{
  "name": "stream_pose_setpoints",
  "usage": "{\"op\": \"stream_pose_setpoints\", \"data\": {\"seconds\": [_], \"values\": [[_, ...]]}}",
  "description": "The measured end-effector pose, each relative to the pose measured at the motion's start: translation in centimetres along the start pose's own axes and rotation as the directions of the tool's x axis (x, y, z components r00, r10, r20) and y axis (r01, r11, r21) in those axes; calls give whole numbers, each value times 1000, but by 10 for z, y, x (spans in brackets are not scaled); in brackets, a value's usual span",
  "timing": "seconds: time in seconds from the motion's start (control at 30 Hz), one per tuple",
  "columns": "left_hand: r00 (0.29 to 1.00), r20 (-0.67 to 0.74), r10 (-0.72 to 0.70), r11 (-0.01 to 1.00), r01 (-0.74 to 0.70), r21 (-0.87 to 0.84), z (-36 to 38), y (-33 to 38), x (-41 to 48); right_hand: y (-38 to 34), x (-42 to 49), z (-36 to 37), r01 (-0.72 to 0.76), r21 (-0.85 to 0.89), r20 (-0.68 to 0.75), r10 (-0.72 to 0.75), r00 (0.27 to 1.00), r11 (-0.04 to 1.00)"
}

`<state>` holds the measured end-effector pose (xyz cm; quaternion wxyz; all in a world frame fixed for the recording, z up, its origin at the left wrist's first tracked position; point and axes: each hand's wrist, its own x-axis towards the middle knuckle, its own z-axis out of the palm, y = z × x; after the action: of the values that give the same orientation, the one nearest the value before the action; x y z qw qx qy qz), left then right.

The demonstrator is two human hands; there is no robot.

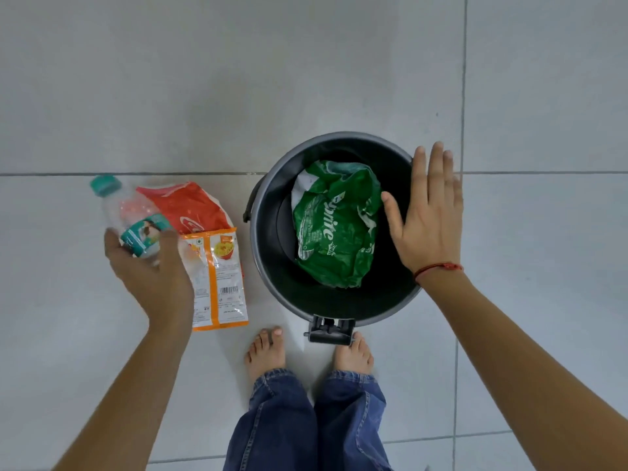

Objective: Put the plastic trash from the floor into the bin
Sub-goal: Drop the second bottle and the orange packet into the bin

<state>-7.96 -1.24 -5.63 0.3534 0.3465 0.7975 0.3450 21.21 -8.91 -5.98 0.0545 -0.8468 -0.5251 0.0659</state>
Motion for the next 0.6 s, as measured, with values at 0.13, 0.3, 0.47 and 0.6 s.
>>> {"op": "stream_pose_setpoints", "data": {"seconds": [0.13, 0.3, 0.47, 0.6], "values": [[902, 338, 270, 963, -253, -95, -4, 64, -89, -1, 3, -4, -6, -12, 13, 6, 1000, 1000], [828, 515, 222, 936, -330, 127, 13, 54, -136, 1, 4, -1, -11, 29, -29, 12, 1000, 1000], [979, 166, 116, 967, -149, 207, 13, -1, -76, 1, 4, 1, -13, 59, -34, 15, 999, 998], [983, 140, -121, 808, 16, 589, 12, -77, -9, 2, 3, 2, -7, 59, -49, 9, 999, 998]]}}
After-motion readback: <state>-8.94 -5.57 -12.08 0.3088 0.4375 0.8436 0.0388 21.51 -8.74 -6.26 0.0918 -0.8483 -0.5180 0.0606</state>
